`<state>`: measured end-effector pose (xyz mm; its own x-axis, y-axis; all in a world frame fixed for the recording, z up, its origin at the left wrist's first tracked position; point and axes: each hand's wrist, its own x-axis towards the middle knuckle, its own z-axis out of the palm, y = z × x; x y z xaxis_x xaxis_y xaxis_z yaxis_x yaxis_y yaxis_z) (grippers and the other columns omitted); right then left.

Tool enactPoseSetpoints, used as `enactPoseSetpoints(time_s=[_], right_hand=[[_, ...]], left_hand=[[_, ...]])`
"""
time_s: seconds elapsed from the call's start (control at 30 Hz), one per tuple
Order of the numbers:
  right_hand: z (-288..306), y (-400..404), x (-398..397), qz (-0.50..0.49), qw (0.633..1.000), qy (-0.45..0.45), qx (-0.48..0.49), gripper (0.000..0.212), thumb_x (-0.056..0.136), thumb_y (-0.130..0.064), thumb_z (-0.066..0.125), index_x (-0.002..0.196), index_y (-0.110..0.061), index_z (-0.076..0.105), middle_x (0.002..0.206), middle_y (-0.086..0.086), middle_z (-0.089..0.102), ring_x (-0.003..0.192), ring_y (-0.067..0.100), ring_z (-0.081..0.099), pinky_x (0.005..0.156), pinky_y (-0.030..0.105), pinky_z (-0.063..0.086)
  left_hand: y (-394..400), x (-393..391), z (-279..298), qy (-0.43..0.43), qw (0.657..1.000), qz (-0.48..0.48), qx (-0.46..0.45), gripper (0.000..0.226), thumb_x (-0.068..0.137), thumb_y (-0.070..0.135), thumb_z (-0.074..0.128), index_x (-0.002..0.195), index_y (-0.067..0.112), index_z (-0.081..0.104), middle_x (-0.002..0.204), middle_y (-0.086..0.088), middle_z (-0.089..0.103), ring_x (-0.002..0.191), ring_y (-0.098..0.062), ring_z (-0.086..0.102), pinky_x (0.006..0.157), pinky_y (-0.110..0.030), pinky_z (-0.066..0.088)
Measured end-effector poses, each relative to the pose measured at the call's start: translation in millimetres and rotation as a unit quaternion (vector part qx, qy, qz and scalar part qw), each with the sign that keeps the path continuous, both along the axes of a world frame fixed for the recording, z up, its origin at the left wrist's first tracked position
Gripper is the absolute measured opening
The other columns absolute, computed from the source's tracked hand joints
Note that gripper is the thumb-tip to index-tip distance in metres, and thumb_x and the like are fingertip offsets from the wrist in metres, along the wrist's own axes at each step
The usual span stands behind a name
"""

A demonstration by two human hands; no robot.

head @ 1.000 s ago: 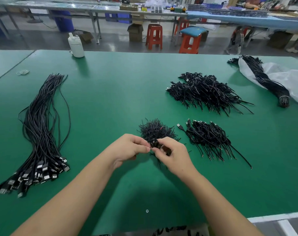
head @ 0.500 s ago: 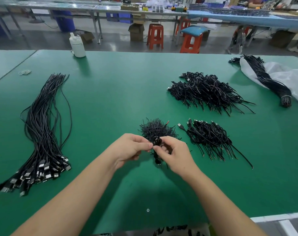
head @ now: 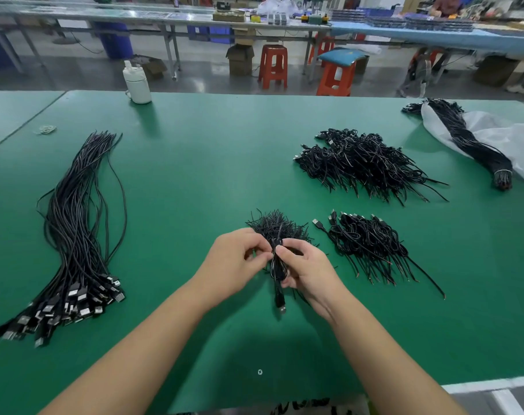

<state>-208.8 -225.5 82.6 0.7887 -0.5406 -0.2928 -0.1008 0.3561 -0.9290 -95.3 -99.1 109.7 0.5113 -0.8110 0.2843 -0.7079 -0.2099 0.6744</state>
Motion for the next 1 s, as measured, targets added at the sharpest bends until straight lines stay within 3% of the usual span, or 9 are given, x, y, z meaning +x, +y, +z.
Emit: enactPoseSetpoints(time_s=[0.1, 0.2, 0.33, 0.47, 0.57, 0.67, 0.77, 0.9, 1.0], right_hand=[[-1, -1, 0, -0.005, 1.000, 0.004, -0.028, 0.010, 0.092, -0.016, 0.068, 0.099, -0.014, 0.062, 0.060, 0.003, 0.060, 0.045, 0.013, 0.046, 0.040, 0.023, 0.038], [1, -1, -2, 0.024, 0.999, -0.028, -0.024, 0.008, 0.096, -0.010, 0.061, 0.097, -0.009, 0.069, 0.072, 0.012, 0.066, 0.052, 0.017, 0.058, 0.049, 0.026, 0.051], [1, 0, -6, 0.078, 0.994, -0.071, -0.006, 0.025, 0.097, 0.008, 0.050, 0.113, -0.002, 0.066, 0.095, 0.017, 0.074, 0.081, 0.024, 0.073, 0.075, 0.029, 0.060], [2, -1, -6, 0.081, 0.990, -0.032, -0.109, 0.026, 0.092, 0.006, 0.059, 0.106, -0.011, 0.073, 0.088, 0.010, 0.071, 0.077, 0.023, 0.065, 0.066, 0.028, 0.054], [1, -4, -4, 0.027, 0.977, 0.002, -0.213, 0.012, 0.087, -0.010, 0.073, 0.096, -0.017, 0.078, 0.087, 0.000, 0.069, 0.072, 0.011, 0.057, 0.067, 0.023, 0.048], [-1, -1, -2, 0.035, 0.987, -0.005, -0.154, 0.010, 0.094, -0.019, 0.066, 0.097, -0.016, 0.075, 0.055, -0.007, 0.052, 0.047, 0.006, 0.039, 0.044, 0.016, 0.033], [1, -2, 2, 0.004, 0.996, -0.020, -0.088, 0.020, 0.096, -0.018, 0.063, 0.116, -0.017, 0.060, 0.053, -0.003, 0.057, 0.038, 0.007, 0.030, 0.036, 0.019, 0.024], [4, -2, 2, 0.015, 0.994, -0.033, -0.105, 0.005, 0.097, -0.016, 0.060, 0.095, -0.019, 0.064, 0.066, 0.021, 0.056, 0.035, 0.011, 0.028, 0.035, 0.017, 0.022], [7, -4, -1, 0.039, 0.992, -0.058, -0.102, 0.019, 0.100, -0.006, 0.052, 0.102, -0.015, 0.069, 0.075, 0.024, 0.059, 0.047, 0.016, 0.052, 0.041, 0.025, 0.040]], left_hand=[[0, -2, 2, -0.073, 0.996, -0.042, -0.002, 0.005, 0.083, 0.013, 0.072, 0.081, 0.018, 0.070, 0.076, 0.014, 0.054, 0.064, 0.006, 0.050, 0.061, -0.005, 0.032], [1, -1, 1, -0.039, 0.999, -0.013, -0.004, 0.008, 0.080, 0.012, 0.071, 0.077, 0.019, 0.068, 0.072, 0.012, 0.055, 0.063, -0.001, 0.049, 0.060, -0.009, 0.033], [-1, 8, -1, 0.131, 0.990, 0.046, 0.037, 0.014, 0.084, 0.011, 0.071, 0.074, 0.019, 0.066, 0.056, 0.012, 0.051, 0.051, -0.004, 0.042, 0.055, -0.020, 0.038], [-1, 12, -4, 0.281, 0.958, 0.043, 0.036, 0.012, 0.088, 0.008, 0.070, 0.077, 0.011, 0.066, 0.055, 0.002, 0.050, 0.051, -0.017, 0.044, 0.055, -0.027, 0.038], [2, 9, 0, 0.188, 0.982, 0.021, 0.031, 0.015, 0.087, 0.011, 0.071, 0.075, 0.019, 0.065, 0.057, 0.010, 0.051, 0.053, -0.011, 0.042, 0.055, -0.024, 0.036], [4, 2, 6, -0.015, 1.000, -0.007, 0.003, 0.011, 0.086, 0.011, 0.069, 0.079, 0.019, 0.064, 0.074, 0.011, 0.056, 0.066, -0.004, 0.050, 0.065, -0.019, 0.040], [3, -4, 7, -0.121, 0.992, -0.040, 0.005, 0.003, 0.090, 0.014, 0.063, 0.087, 0.015, 0.064, 0.087, 0.006, 0.056, 0.075, -0.014, 0.054, 0.070, -0.027, 0.044], [4, -5, 4, -0.149, 0.988, -0.047, 0.018, 0.004, 0.094, 0.017, 0.059, 0.092, 0.015, 0.061, 0.092, 0.004, 0.055, 0.078, -0.018, 0.055, 0.071, -0.033, 0.047], [4, -1, 2, -0.088, 0.996, -0.018, 0.018, 0.004, 0.093, 0.016, 0.060, 0.089, 0.017, 0.060, 0.088, 0.004, 0.055, 0.078, -0.015, 0.054, 0.074, -0.033, 0.045]])
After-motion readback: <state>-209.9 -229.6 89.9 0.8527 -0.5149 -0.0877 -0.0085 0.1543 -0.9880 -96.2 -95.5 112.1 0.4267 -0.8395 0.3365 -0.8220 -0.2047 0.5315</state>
